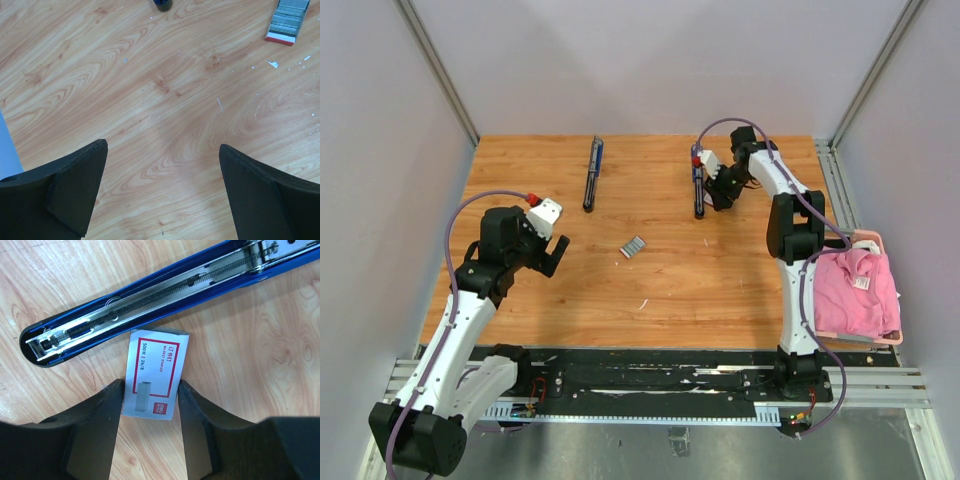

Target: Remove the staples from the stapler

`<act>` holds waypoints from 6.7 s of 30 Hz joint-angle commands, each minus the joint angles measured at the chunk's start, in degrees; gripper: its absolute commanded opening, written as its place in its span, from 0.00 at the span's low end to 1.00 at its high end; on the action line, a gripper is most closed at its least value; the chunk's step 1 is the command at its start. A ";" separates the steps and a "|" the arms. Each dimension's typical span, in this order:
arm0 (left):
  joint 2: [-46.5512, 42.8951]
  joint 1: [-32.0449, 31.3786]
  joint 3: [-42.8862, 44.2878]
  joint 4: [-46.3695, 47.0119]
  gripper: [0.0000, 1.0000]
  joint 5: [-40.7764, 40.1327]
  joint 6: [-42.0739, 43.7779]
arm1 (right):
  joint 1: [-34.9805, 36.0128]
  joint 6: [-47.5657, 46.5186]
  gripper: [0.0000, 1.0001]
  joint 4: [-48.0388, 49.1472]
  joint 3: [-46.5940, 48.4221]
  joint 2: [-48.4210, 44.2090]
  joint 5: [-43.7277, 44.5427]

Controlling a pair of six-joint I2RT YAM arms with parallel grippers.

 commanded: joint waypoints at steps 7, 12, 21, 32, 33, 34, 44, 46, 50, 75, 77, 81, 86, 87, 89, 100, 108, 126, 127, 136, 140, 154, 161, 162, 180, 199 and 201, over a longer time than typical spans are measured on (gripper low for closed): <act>-1.08 0.22 -0.17 0.61 0.98 0.63 0.38 | 0.12 -1.20 0.43 -2.60 -6.17 -3.19 1.56; -0.04 0.22 0.29 0.69 0.98 0.35 0.62 | -0.16 -1.38 0.42 -4.36 -8.29 -4.63 1.69; 7.56 0.05 6.82 -2.97 0.98 9.60 4.96 | -0.52 -3.08 0.44 -7.63 -17.81 -10.82 0.59; 21.77 -13.48 10.48 4.28 0.98 6.71 7.59 | -0.44 -4.63 0.56 -5.46 -33.83 -20.76 -1.02; 23.33 -14.84 10.75 5.16 0.98 5.91 7.58 | -0.38 -4.60 0.58 -4.85 -35.48 -21.91 -1.34; 25.24 -16.00 11.24 5.78 0.98 5.84 7.39 | -0.20 -4.60 0.58 -4.27 -36.74 -22.86 -1.68; 41.03 -22.57 20.19 8.83 0.98 3.81 4.23 | 4.71 1.21 0.68 3.08 -45.88 -35.70 -0.53; 43.08 -23.55 22.05 8.40 0.98 3.31 4.05 | 4.64 5.13 0.74 6.36 -46.73 -39.16 1.47; 46.66 -25.31 24.59 7.81 0.98 0.53 4.22 | 3.80 15.23 0.76 9.94 -46.54 -43.71 4.55; 53.19 -26.93 25.05 6.91 0.98 -2.07 3.01 | 1.03 26.50 0.77 4.53 -47.67 -31.42 -3.40; 52.75 -26.93 24.49 7.58 0.98 -2.22 2.89 | 1.05 26.50 0.77 4.46 -48.49 -31.06 -3.64; 53.49 -26.93 24.87 7.42 0.98 -2.86 2.59 | 1.08 26.52 0.77 4.85 -49.81 -30.96 -4.52; 55.49 -26.93 26.01 7.81 0.98 -5.18 1.32 | 2.22 26.14 0.77 4.97 -49.61 -29.36 -9.96; 55.92 -26.93 26.29 7.83 0.98 -5.49 1.14 | 2.77 26.03 0.77 5.32 -49.60 -29.14 -10.92; 56.69 -26.93 26.80 7.90 0.98 -6.54 1.00 | 4.00 25.85 0.77 6.15 -49.24 -28.63 -12.07; 60.35 -26.93 30.30 5.88 0.98 -6.11 1.36 | 8.91 23.88 0.77 5.29 -42.09 -30.17 -17.52; 63.82 -26.93 34.34 1.79 0.83 -2.52 1.93 | -3.03 24.06 0.77 4.96 -43.98 -39.75 -24.81; 67.72 -26.92 37.59 -0.77 0.53 -2.31 1.58 | -7.38 23.36 0.77 6.84 -45.76 -44.08 -21.57; 67.86 -26.93 37.67 -0.91 0.51 -2.18 1.63 | -7.37 23.36 0.77 6.88 -45.81 -43.83 -21.53; 67.55 -26.93 37.55 -1.93 0.47 1.22 3.64 | -7.49 26.55 0.77 7.16 -45.01 -39.62 -19.54; 66.66 -26.93 36.48 -1.36 0.47 2.83 3.50 | -7.46 31.00 0.77 7.53 -44.01 -35.80 -17.16; 64.15 -30.62 32.05 3.30 0.48 3.64 -1.31 | -7.90 40.15 0.77 12.73 -42.39 -27.75 -16.22; 64.79 -33.67 32.14 5.38 0.48 2.22 -4.04 | -7.92 41.35 0.78 13.56 -42.21 -25.93 -16.86; 64.94 -34.12 32.27 5.63 0.48 2.11 -4.25 | -7.98 41.64 0.78 13.72 -42.21 -25.91 -16.98; 72.55 -39.00 40.87 5.97 0.47 0.33 -7.07 | -7.36 48.19 0.77 18.56 -40.95 -20.73 -19.77; 77.59 -40.82 48.44 5.01 0.47 0.65 -7.46 | -4.04 50.83 0.78 20.18 -41.64 -19.90 -21.96; 77.47 -40.91 48.36 4.93 0.47 0.65 -7.58 | -4.03 50.94 0.77 20.14 -41.79 -20.12 -21.67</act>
